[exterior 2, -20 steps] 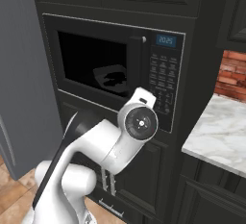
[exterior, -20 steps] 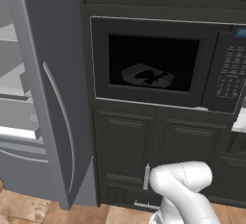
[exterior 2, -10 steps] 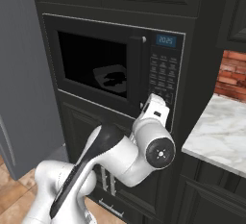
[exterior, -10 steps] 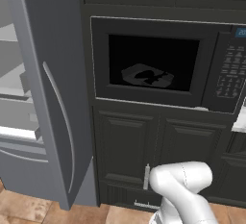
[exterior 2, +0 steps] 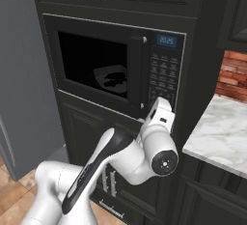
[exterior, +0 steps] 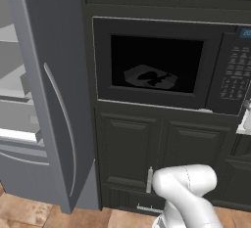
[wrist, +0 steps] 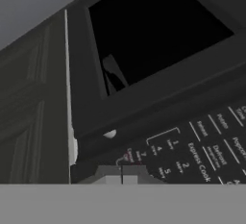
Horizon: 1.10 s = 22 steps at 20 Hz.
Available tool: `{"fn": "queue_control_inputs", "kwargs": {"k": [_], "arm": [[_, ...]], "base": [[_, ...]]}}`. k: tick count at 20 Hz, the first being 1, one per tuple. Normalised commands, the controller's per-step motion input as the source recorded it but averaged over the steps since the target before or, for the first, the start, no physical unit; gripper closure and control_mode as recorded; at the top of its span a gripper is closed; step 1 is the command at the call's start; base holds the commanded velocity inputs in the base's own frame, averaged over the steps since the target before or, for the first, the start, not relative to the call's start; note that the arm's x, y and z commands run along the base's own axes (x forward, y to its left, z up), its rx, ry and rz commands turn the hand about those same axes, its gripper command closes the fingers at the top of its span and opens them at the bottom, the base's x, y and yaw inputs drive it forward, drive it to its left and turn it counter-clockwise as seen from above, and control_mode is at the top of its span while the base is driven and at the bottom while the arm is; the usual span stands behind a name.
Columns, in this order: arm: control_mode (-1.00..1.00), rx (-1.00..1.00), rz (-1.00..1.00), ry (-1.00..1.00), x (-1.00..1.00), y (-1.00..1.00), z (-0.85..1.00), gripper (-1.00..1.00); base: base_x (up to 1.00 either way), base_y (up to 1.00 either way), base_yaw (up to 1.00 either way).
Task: Place the tupperware containing the fish and eggplant meal in the microwave. Close the microwave door and press the start button to reheat the meal.
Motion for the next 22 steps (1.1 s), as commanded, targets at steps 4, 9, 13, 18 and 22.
{"fn": "queue_control_inputs", "kwargs": {"k": [4,9,13,18,22], "arm": [[-1.0,0.0,0.0,0.0,0.25,-0.28,0.0,1.0],[-1.0,0.0,0.0,0.0,0.28,-0.31,0.0,1.0],[-1.0,0.0,0.0,0.0,0.3,-0.25,-0.03,1.0],[-1.0,0.0,0.0,0.0,0.25,-0.05,-0.33,1.0],[-1.0,0.0,0.0,0.0,0.35,-0.03,-0.21,1.0]], "base": [[0.0,0.0,0.0],[0.0,0.0,0.0],[0.0,0.0,0.0],[0.0,0.0,0.0],[0.0,0.0,0.0]]}}
